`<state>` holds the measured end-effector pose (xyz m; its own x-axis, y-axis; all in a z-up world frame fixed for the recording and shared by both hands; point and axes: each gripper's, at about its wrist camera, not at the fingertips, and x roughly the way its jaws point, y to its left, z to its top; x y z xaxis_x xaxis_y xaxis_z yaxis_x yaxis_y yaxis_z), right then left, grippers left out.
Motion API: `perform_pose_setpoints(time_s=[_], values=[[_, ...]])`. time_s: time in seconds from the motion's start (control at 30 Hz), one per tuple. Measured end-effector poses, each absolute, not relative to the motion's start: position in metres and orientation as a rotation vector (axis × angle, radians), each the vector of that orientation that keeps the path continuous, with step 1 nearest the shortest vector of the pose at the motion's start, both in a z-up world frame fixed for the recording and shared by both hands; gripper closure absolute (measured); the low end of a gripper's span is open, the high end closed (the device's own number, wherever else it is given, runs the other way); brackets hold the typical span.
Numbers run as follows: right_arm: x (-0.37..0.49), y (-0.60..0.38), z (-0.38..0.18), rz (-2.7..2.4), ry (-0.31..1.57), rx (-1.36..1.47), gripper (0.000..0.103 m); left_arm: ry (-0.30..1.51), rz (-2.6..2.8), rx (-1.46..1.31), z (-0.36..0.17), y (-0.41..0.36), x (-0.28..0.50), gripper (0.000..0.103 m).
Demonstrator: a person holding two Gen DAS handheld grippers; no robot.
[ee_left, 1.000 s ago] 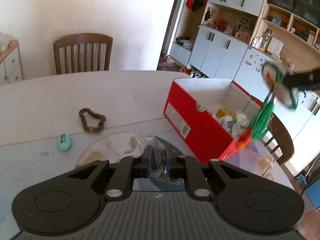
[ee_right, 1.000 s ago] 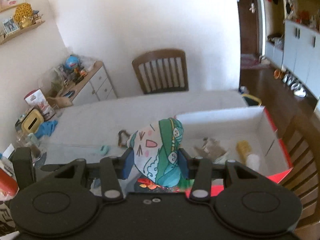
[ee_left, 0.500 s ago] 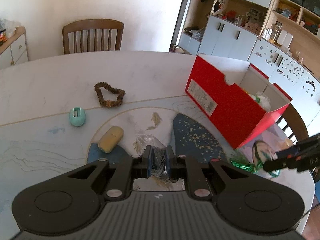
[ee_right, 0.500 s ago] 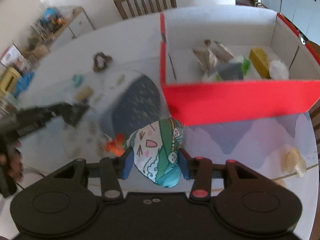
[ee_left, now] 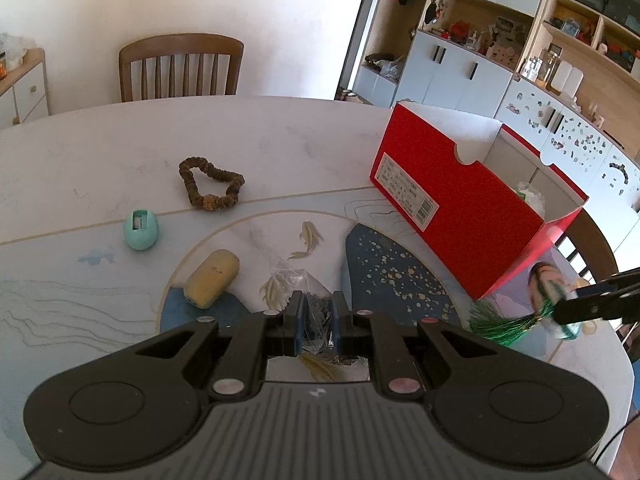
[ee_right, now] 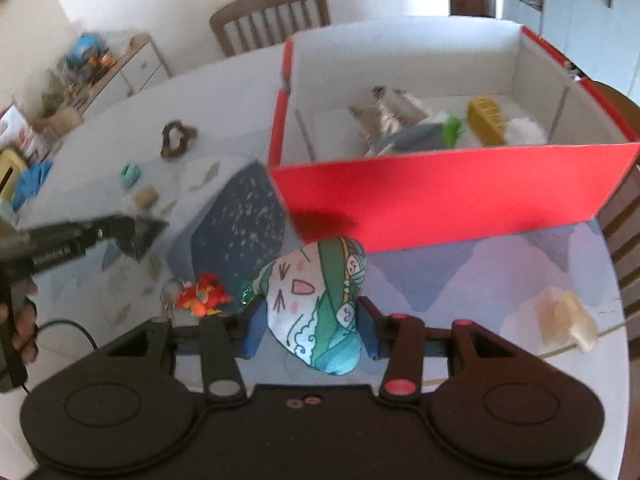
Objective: Organize objects
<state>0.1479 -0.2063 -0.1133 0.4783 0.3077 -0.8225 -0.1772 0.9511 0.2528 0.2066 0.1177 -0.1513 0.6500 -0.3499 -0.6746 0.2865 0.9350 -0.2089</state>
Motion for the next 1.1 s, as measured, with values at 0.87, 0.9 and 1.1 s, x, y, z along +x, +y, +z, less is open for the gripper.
perform_pose_setpoints(time_s=[0.87, 0.9, 1.1], values=[[0.179, -0.251, 0.005, 0.320, 0.813, 0.090, 0.057, 0.663, -0.512, -0.072, -0.035, 0.029, 0.226, 0.090], [0.182, -0.254, 0.007, 0.323, 0.805, 0.088, 0.057, 0.659, -0.514, -0.073, -0.033, 0.024, 0.227, 0.090], [0.203, -0.274, 0.024, 0.322, 0.754, 0.047, 0.057, 0.649, -0.503, -0.077, -0.020, -0.015, 0.243, 0.090]])
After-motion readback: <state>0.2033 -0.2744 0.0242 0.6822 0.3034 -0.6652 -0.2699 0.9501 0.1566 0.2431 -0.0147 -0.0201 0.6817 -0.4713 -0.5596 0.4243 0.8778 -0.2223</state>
